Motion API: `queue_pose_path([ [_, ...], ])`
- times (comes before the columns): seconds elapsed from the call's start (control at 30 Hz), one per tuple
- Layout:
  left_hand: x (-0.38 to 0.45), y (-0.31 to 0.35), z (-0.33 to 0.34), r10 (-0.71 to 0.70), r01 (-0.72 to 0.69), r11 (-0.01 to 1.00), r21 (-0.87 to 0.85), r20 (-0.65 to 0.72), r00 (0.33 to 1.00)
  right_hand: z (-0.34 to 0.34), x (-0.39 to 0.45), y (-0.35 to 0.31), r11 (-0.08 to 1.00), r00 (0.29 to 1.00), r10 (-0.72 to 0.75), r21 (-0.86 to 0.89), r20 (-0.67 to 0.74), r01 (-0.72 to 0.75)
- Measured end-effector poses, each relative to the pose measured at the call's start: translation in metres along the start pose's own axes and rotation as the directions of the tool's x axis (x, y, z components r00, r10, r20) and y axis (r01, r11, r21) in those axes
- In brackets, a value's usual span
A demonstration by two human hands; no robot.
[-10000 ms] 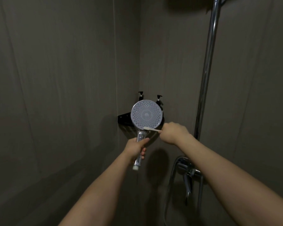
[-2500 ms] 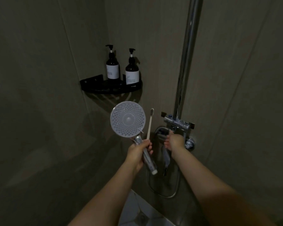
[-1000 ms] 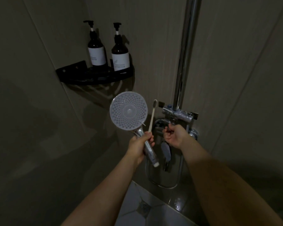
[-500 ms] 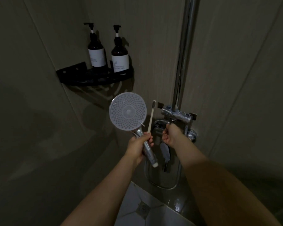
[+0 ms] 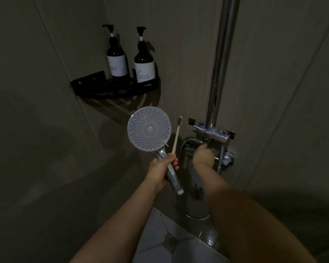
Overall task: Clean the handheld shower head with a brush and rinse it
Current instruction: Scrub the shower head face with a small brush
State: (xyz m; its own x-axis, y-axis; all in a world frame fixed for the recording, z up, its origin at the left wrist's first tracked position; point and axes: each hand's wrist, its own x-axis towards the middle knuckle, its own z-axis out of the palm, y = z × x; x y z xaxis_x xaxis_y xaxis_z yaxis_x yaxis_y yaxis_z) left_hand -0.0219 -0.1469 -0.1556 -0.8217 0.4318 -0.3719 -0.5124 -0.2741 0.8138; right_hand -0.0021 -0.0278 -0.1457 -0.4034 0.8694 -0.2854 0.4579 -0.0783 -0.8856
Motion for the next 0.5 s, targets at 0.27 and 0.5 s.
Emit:
queue_pose_path([
  [0.27,0.004,-0.003,-0.003,-0.006,0.006,1.000,-0.014,0.017,1.000,-0.001,0.000,0.004,0.993,0.999,0.001,-0.117,-0.043,-0.006],
  [0.5,0.007,-0.008,-0.004,-0.012,0.011,1.000,0.015,0.014,1.000,0.005,0.004,-0.012,0.854,0.945,0.314,0.408,0.091,-0.322],
])
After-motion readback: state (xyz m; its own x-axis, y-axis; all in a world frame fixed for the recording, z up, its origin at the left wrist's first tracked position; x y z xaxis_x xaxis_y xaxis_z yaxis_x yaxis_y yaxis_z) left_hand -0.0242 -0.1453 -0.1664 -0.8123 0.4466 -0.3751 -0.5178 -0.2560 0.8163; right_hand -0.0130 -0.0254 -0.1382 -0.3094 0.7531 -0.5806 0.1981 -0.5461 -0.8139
